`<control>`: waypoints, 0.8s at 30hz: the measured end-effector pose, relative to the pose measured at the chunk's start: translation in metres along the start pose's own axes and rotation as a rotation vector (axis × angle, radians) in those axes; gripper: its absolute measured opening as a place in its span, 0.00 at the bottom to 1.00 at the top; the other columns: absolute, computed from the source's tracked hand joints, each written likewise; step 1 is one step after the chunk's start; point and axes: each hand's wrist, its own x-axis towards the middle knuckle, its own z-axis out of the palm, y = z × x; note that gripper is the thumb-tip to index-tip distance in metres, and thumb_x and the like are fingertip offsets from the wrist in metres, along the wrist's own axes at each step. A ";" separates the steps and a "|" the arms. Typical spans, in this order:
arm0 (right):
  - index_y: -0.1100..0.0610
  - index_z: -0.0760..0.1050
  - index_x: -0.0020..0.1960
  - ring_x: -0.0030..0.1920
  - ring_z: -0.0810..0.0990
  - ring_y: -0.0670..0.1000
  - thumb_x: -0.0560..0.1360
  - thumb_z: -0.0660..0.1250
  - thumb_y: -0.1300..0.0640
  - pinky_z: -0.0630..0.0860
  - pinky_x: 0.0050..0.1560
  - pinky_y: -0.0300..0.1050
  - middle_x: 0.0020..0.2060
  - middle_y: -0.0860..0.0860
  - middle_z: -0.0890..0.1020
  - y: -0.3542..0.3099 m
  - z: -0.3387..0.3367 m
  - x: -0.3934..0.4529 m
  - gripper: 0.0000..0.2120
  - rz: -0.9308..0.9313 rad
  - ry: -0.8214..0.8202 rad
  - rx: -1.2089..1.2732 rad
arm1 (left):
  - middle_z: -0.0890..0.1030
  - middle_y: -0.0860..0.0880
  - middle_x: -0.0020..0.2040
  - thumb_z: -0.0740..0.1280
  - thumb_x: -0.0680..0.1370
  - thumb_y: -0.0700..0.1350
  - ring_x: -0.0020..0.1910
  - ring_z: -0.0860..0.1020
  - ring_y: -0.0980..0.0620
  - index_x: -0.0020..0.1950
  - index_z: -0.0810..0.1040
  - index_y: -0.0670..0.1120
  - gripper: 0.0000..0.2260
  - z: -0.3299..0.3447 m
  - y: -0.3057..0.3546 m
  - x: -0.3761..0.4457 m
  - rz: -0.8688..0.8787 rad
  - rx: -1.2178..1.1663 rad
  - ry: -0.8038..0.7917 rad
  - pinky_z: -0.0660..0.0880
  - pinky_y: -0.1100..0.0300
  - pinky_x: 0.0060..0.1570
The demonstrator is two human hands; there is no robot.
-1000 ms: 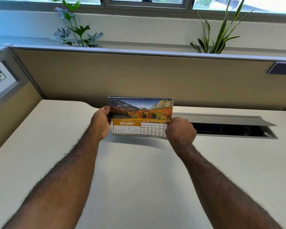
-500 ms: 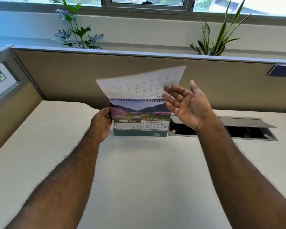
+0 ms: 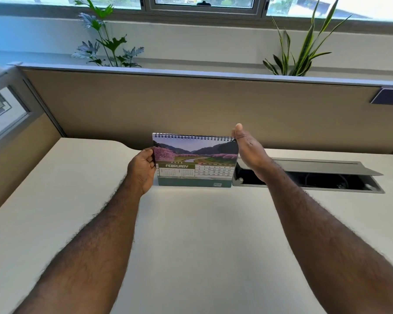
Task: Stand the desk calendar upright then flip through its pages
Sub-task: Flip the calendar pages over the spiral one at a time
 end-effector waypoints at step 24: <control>0.59 0.79 0.58 0.46 0.83 0.53 0.77 0.68 0.50 0.68 0.30 0.32 0.51 0.54 0.86 0.047 0.067 -0.041 0.15 0.200 0.498 -0.157 | 0.82 0.46 0.48 0.54 0.83 0.40 0.48 0.81 0.50 0.52 0.77 0.47 0.12 0.000 -0.002 -0.001 0.009 0.057 -0.011 0.78 0.61 0.44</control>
